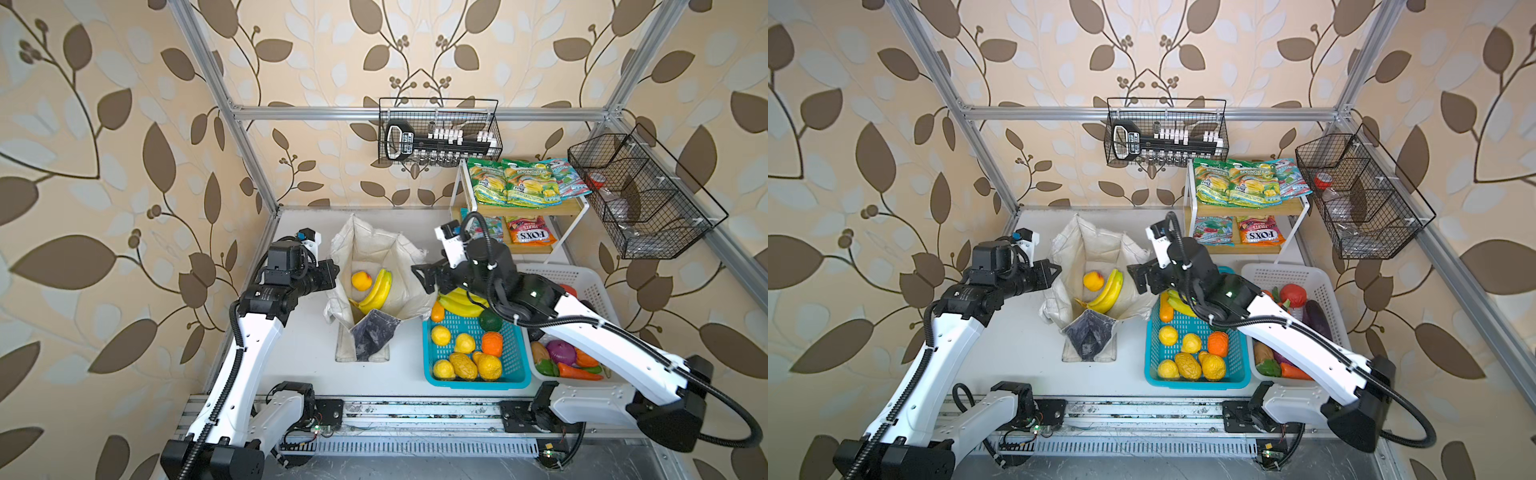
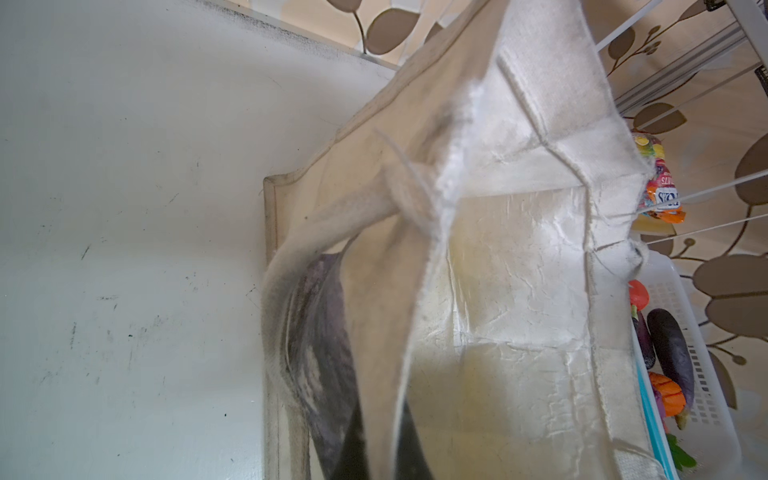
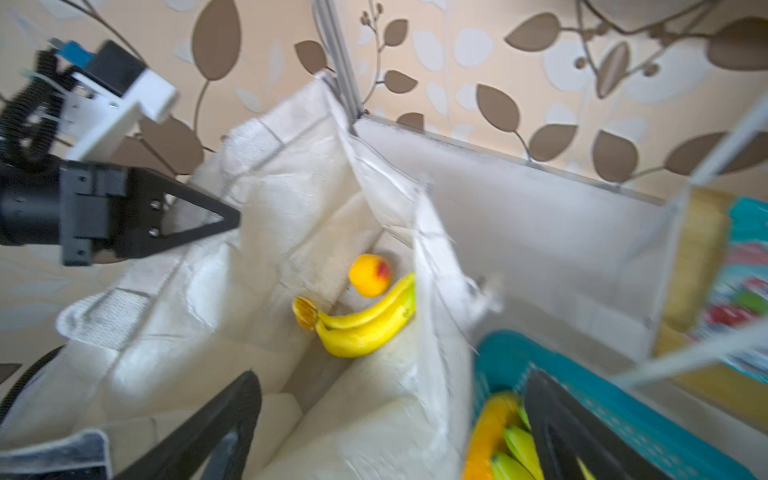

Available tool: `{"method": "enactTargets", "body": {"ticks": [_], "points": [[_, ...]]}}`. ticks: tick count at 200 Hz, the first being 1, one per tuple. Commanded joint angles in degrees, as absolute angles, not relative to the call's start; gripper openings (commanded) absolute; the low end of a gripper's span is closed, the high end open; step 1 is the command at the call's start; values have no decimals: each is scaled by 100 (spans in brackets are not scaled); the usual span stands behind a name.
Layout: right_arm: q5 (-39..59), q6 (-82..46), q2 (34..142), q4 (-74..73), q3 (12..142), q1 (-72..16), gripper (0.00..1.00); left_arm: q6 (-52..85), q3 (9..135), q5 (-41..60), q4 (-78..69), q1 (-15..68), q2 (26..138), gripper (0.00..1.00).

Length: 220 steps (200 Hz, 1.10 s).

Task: Place the food into the grocery bag and tie it
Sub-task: 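Withdraw the right gripper from the bag back over the teal basket, then lower the right gripper onto a yellow pear-shaped fruit in the teal basket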

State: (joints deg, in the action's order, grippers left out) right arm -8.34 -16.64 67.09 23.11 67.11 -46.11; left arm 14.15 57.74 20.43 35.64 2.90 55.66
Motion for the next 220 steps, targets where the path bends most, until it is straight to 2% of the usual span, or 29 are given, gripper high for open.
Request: {"method": "enactTargets", "body": {"ticks": [1,57,82,101,150,202,220], "points": [[-1073,-1934,6143,3142,6094,-4443,100,1522,5674,1950,3218,229,5277,0],[-1028,-2444,4560,3409,4460,-4105,99,1519,5761,2001,3347,233,5423,0],[-844,-2588,4219,3167,4017,-4096,97,1519,5782,2004,3367,233,5406,0],[-723,-2577,4469,3090,3801,-4096,95,1519,5765,2013,3358,231,5396,0],[52,-2286,5418,2091,3372,-4112,75,1489,5765,1986,3375,230,5414,0],[114,-1972,6509,1548,3480,-4507,69,1453,5783,1935,3410,229,5414,0],[287,-1967,6765,1228,3411,-4518,61,1443,5791,1947,3419,232,5415,0]]}}
